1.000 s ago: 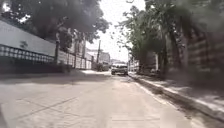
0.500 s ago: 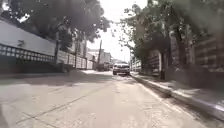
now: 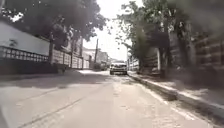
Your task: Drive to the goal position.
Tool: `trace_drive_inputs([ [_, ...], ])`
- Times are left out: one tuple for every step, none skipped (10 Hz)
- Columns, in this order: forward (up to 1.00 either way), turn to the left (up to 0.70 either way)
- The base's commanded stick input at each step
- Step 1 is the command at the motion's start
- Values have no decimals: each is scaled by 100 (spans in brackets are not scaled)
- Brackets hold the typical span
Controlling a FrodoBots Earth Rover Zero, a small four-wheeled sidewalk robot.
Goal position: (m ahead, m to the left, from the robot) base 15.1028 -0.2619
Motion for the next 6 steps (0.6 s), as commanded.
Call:
trace_drive_inputs([
  [70,0],
  [70,0],
  [70,0],
  [70,0],
  [70,-19],
  [70,-31],
])
